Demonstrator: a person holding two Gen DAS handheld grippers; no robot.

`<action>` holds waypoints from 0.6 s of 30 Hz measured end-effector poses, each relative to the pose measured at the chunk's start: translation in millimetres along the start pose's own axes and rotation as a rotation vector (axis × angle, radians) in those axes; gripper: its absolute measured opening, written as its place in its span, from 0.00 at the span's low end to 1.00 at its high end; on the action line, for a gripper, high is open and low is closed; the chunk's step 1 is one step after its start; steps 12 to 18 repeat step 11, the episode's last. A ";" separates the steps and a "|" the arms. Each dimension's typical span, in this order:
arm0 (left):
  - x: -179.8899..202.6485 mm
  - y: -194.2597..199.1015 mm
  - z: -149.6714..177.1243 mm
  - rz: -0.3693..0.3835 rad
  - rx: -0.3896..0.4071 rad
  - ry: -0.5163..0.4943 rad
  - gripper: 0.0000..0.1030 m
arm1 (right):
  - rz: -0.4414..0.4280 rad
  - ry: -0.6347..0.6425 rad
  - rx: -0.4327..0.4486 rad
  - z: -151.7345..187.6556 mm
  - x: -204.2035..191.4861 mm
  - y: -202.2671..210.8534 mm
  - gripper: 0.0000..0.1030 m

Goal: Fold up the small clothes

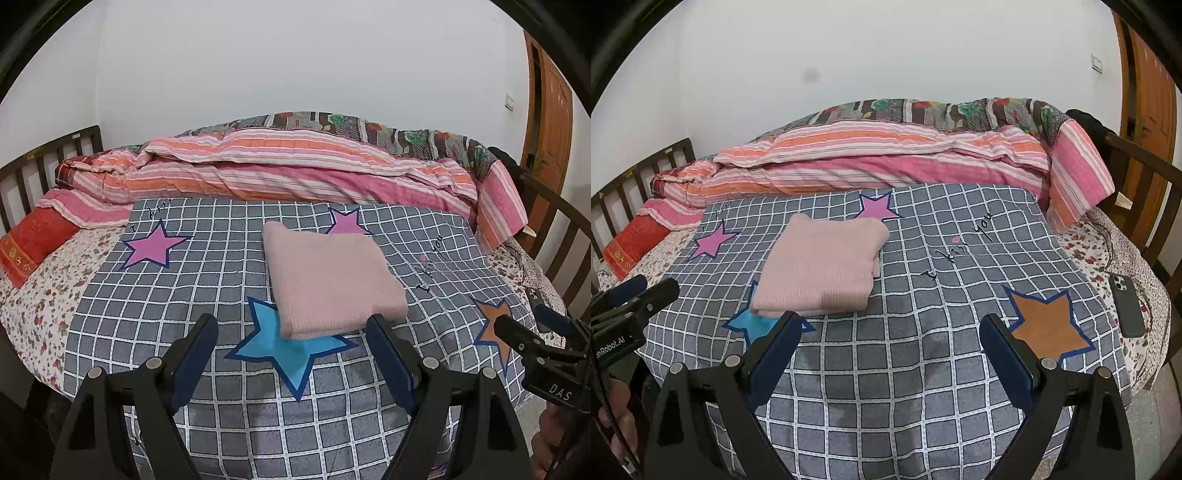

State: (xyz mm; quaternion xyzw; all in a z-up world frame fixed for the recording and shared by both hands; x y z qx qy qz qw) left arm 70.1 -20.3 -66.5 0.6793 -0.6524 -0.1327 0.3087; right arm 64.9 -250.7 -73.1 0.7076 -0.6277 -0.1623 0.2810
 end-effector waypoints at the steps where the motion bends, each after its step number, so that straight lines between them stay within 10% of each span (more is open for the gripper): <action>1: 0.2 -0.1 -0.5 -0.001 0.000 0.001 0.79 | 0.000 0.001 0.000 -0.2 -0.2 -0.2 0.93; 18: 2.1 -7.6 -5.8 -0.009 0.013 -0.026 0.79 | -0.007 0.004 -0.003 -3.2 -0.3 -7.0 0.93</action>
Point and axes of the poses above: each gripper's, at about its wrist camera, not at the fingertips, and y roughly against the way its jaws point, x to its right, z to its underside, the point moved 10 cm from there along -y, roughly the way its jaws point, and after that the axes turned 11 degrees about y, right-handed, at the moved point
